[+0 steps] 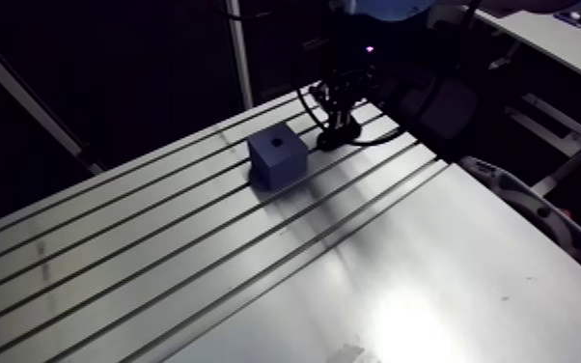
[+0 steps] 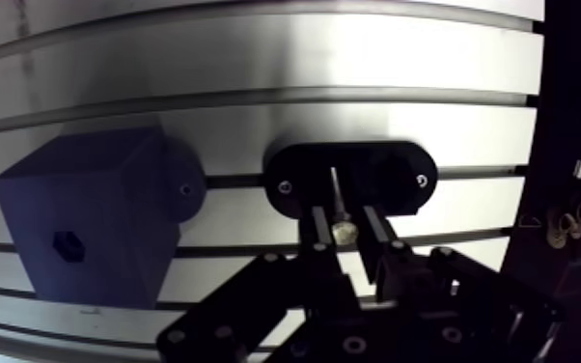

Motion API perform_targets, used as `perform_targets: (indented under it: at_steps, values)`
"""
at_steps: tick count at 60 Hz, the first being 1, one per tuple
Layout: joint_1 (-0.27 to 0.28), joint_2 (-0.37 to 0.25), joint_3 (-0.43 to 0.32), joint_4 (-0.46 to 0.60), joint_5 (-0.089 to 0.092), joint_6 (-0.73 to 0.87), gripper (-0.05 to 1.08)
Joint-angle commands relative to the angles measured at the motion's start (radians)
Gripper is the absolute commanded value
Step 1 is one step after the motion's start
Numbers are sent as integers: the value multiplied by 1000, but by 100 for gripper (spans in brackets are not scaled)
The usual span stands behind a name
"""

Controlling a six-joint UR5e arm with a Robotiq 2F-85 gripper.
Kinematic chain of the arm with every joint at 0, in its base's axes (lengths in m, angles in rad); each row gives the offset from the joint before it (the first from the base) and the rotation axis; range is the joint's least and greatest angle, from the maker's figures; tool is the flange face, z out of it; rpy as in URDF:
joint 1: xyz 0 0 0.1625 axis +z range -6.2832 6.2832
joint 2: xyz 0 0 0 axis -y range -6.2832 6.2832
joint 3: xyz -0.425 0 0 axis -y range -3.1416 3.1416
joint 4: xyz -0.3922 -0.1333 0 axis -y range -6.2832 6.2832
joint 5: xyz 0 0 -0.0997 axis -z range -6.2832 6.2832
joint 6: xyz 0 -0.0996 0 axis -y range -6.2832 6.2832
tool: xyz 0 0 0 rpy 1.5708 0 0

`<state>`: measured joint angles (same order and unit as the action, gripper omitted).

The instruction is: Pick up the M10 bolt and insert it into the hex recess until seated.

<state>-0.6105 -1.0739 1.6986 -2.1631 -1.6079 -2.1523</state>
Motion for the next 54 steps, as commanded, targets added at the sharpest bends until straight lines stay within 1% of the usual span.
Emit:
perform_targets:
  at_steps: [1,6,17,29,32,36,40,44,46,48,54]
  values:
    - [1,-11,-4,2,7,-2,77]
    - [1,-14,-8,4,9,-2,78]
    - [3,-44,-13,8,9,-4,80]
    - [3,-74,-15,10,18,-4,83]
    - [3,-78,-14,10,17,-4,84]
    - [3,-89,-13,11,18,-4,87]
    - [3,-95,-12,12,18,-4,88]
    - [3,-117,-8,13,18,-2,92]
    - [3,-117,-8,13,18,-2,92]
    - [4,-133,-9,17,18,5,95]
    - [10,-159,-11,35,16,12,97]
